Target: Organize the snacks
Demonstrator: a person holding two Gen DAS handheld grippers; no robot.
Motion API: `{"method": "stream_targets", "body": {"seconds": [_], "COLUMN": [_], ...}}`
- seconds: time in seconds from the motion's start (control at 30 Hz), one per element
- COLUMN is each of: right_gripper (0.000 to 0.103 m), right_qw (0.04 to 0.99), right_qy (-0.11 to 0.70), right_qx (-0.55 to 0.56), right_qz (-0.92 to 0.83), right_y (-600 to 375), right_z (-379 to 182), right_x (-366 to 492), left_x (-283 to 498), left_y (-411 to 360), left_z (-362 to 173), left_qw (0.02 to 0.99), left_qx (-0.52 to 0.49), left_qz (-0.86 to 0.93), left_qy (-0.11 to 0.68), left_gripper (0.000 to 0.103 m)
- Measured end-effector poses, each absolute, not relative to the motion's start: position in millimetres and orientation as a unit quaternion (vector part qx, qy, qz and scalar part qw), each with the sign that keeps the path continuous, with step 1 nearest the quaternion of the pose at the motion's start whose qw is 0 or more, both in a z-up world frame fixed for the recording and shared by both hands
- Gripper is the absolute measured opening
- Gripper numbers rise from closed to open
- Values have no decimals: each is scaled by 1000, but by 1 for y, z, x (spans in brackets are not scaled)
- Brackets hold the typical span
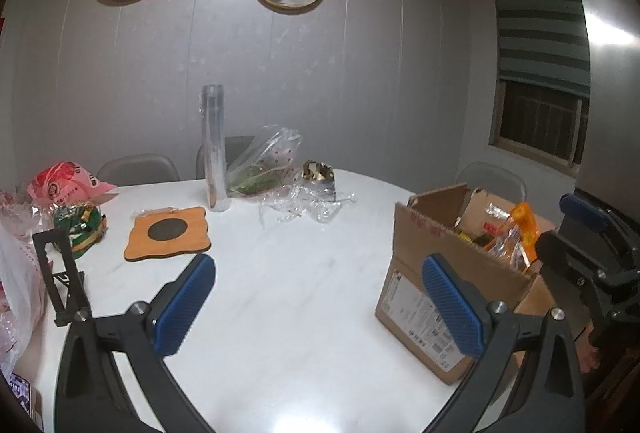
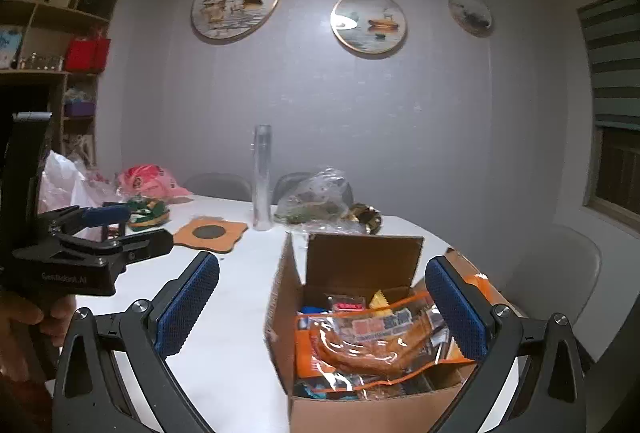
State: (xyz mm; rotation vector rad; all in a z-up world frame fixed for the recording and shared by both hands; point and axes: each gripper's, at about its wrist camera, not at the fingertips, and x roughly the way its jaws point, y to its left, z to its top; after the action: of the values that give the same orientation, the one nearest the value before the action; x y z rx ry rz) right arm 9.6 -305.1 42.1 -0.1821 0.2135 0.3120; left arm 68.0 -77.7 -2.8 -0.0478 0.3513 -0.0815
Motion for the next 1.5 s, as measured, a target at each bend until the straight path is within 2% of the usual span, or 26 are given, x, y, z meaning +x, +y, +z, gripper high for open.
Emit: {"method": "stream_targets", "body": {"seconds": [1.5], "right_gripper": [103], "right_qw": [972], "right_qy": [122], "right_qx": [-66], "right_qz": [189], "right_y": [-314], "right_z": [29], "right_x": [0], "left_x": [66], "left_y": [-85], "left_z": [-5], "left_qw": [985], "left_qx": [-16], "left_qz": [-35], "left_qy": [171], "left_gripper": [102]}}
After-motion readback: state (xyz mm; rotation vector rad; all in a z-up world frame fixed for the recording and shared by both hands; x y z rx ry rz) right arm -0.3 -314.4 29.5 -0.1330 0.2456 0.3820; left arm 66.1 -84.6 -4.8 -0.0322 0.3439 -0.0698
